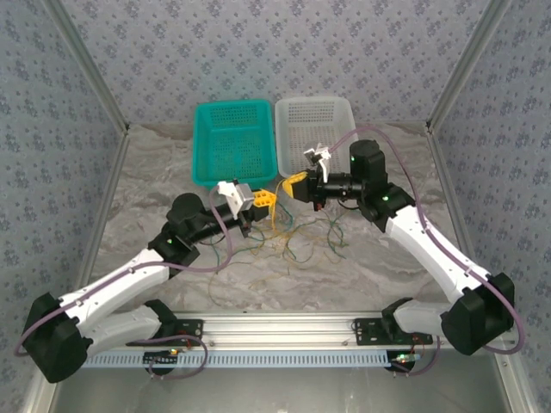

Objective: Untangle the cables

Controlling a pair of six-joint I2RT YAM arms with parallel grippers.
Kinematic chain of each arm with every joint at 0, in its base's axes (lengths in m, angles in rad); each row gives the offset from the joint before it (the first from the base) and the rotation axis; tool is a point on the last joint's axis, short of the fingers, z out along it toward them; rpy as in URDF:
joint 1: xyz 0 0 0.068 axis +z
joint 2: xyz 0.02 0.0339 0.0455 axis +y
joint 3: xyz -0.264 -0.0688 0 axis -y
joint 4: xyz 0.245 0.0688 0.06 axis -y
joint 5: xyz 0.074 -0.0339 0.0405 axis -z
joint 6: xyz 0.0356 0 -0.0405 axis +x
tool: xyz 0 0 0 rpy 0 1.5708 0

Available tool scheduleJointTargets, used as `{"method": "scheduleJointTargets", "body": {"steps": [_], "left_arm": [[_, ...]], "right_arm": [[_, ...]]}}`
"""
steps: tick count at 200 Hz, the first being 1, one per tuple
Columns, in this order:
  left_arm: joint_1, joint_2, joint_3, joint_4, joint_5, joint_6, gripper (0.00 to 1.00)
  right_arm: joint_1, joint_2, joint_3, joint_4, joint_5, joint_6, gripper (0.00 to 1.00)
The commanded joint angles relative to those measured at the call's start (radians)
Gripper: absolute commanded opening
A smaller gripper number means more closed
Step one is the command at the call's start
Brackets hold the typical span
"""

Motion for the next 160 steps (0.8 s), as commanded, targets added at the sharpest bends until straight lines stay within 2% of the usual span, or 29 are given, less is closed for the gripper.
{"method": "scheduleJointTargets", "body": {"steps": [1, 25, 65, 91, 115, 133, 160], "left_arm": [[0.007, -0.068, 0.032, -0.046, -0.023, -0.008, 0.00], [0.008, -0.124, 0.071, -0.162, -0.049, 0.021, 0.00], [0.045, -0.241, 0.079, -0.249, -0.294, 0.027, 0.00], [0.130, -0.314, 0.119, -0.272, -0.305, -0.035, 0.00], [0.168, -0.321, 0.229, -0.356, -0.319, -0.040, 0.00], [0.182, -0.307, 0.298, -0.394, -0.376, -0.028, 0.00], [0.234, -0.254, 0.400, -0.436, -0.444, -0.042, 0.00]], "right_arm": [[-0.018, -0.071, -0.014, 0.031, 0.098, 0.043, 0.00], [-0.035, -0.135, -0.031, 0.042, 0.151, 0.070, 0.00], [-0.113, -0.254, -0.053, 0.032, 0.311, 0.154, 0.00], [-0.196, -0.301, -0.022, -0.011, 0.315, 0.222, 0.00], [-0.237, -0.334, 0.038, -0.094, 0.368, 0.245, 0.00], [-0.294, -0.346, 0.074, -0.133, 0.415, 0.283, 0.00], [-0.388, -0.334, 0.109, -0.148, 0.414, 0.336, 0.00]]}}
